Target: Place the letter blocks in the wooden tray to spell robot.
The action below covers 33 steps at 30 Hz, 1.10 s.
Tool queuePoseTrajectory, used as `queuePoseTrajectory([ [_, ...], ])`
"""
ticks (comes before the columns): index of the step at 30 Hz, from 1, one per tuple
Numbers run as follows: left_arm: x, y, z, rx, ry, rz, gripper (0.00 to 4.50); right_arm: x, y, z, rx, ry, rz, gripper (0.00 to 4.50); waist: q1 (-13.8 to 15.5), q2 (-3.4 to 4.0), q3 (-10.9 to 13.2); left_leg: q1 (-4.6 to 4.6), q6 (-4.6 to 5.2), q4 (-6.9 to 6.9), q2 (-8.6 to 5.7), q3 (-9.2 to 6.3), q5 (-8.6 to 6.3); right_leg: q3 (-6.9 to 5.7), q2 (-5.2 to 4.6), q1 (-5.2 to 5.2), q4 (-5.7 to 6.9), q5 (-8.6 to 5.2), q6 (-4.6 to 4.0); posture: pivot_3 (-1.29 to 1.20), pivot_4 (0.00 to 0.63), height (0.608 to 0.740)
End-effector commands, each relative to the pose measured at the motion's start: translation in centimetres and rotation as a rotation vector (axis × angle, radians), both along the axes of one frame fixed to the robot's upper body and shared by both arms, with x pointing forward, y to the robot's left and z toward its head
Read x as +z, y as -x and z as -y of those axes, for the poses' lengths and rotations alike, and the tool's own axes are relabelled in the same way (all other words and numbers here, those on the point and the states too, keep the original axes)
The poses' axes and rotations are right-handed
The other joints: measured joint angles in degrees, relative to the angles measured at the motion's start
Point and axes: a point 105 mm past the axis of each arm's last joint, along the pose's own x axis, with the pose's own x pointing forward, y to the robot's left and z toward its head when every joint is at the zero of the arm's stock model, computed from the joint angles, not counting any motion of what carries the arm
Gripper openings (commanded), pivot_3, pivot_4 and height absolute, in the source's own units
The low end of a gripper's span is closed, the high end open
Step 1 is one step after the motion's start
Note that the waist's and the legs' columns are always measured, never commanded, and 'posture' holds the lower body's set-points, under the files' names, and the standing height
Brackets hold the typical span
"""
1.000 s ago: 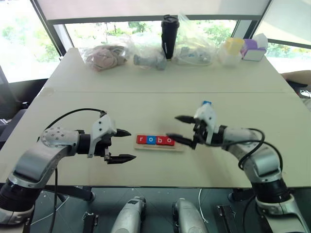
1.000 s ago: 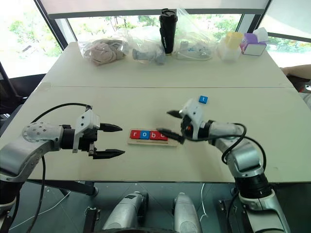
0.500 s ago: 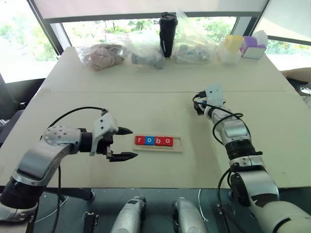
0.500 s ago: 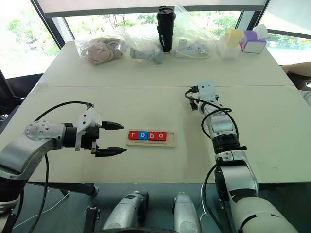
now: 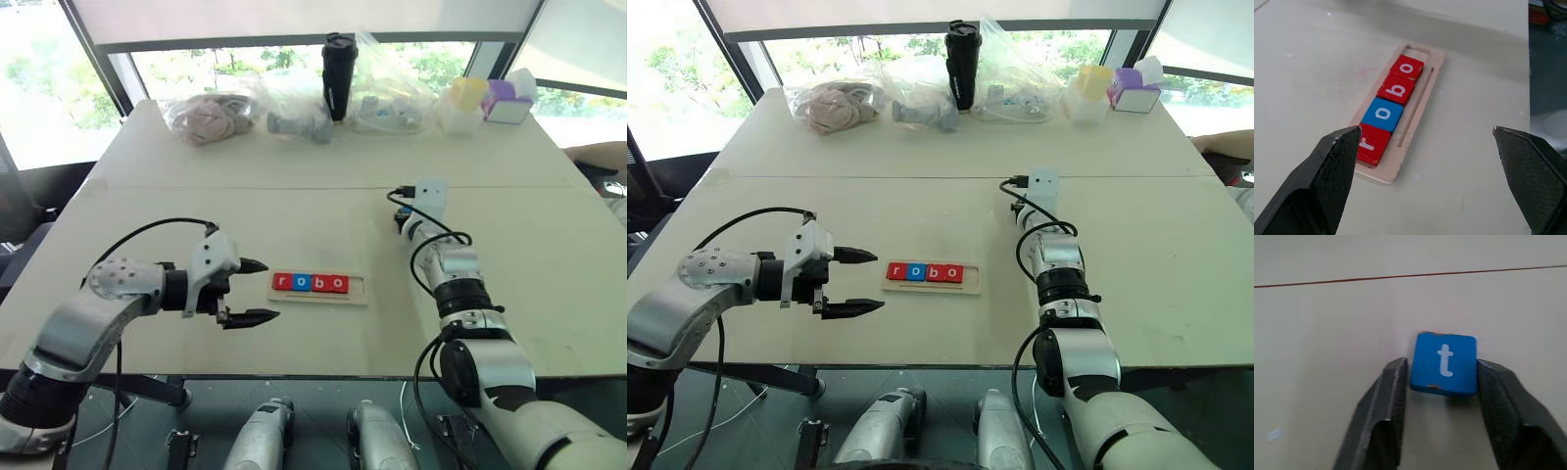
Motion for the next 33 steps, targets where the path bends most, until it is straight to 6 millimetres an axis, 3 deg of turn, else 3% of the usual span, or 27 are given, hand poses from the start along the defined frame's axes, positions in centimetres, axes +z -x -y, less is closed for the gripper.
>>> queuePoseTrajectory([
  [1, 3.0, -2.2, -0.7, 0.083, 0.032, 0.189, 4.5, -0.5, 0.1, 0.0, -0.013, -0.026, -0.027, 1.17, 0.0, 0.0, 0.0, 0.0, 0.0, 0.0, 0.0, -0.01, 0.0, 0.0, 0.01, 0.0, 0.0, 0.0, 0.0, 0.0, 0.15, 0.74],
  [8, 3.8, -2.9, -0.2, 0.088, 0.067, 0.245, 4.5, -0.4, 0.3, 0.4, -0.017, 0.013, -0.032, 1.17, -0.2, -0.01, 0.0, 0.0, 0.0, 0.0, 0.0, -0.02, 0.0, 0.01, 0.03, 0.0, 0.01, 0.01, 0.02, 0.0, 0.15, 0.74],
  [12, 3.6, -2.7, -0.1, 0.076, 0.068, 0.233, 4.5, 2.4, 1.0, 1.0, 0.015, 0.103, 0.064, 1.17, 0.2, 0.0, 0.0, -0.02, 0.0, 0.0, 0.0, -0.04, 0.0, 0.0, 0.02, -0.02, 0.0, 0.01, 0.01, 0.0, 0.15, 0.74],
  [15, 3.5, -2.5, -0.2, 0.079, 0.075, 0.221, 4.5, 5.3, 4.7, 2.0, 0.078, 0.194, 0.165, 1.17, 0.5, 0.04, 0.0, -0.14, 0.0, -0.06, -0.04, -0.06, 0.0, 0.0, -0.04, -0.13, -0.01, 0.0, 0.03, 0.0, 0.15, 0.74],
  [18, 3.4, -2.3, 0.0, 0.074, 0.105, 0.204, 4.5, 4.8, 9.5, 1.7, 0.17, 0.182, 0.13, 1.17, 0.4, 0.04, 0.0, -0.23, 0.06, -0.17, -0.1, -0.09, -0.07, -0.02, -0.17, -0.21, -0.01, -0.08, 0.2, 0.0, 0.15, 0.74],
  [23, 3.6, -2.4, 1.1, 0.058, 0.194, 0.197, 4.5, 2.2, 14.5, 1.1, 0.165, 0.079, 0.031, 1.17, -0.1, 0.0, 0.0, -0.13, 0.03, -0.22, 0.03, -0.08, -0.1, -0.03, -0.25, -0.2, 0.0, -0.13, 0.13, 0.0, 0.15, 0.74],
  [30, 1.0, -0.5, 2.8, -0.089, 0.138, 0.072, 4.5, 0.8, 16.0, -1.4, 0.222, 0.004, 0.036, 1.17, 0.2, 0.01, 0.0, -0.12, -0.12, -0.2, 0.04, -0.08, -0.18, -0.02, -0.29, -0.14, -0.15, -0.13, -0.15, 0.0, 0.15, 0.74],
  [33, 0.0, 0.0, 3.0, -0.138, 0.084, 0.043, 4.5, 0.3, 16.3, -1.6, 0.233, 0.012, 0.01, 1.17, 0.3, 0.01, 0.0, -0.2, -0.13, -0.23, 0.03, -0.08, -0.19, -0.06, -0.32, -0.17, -0.27, -0.15, -0.14, 0.0, 0.15, 0.74],
])
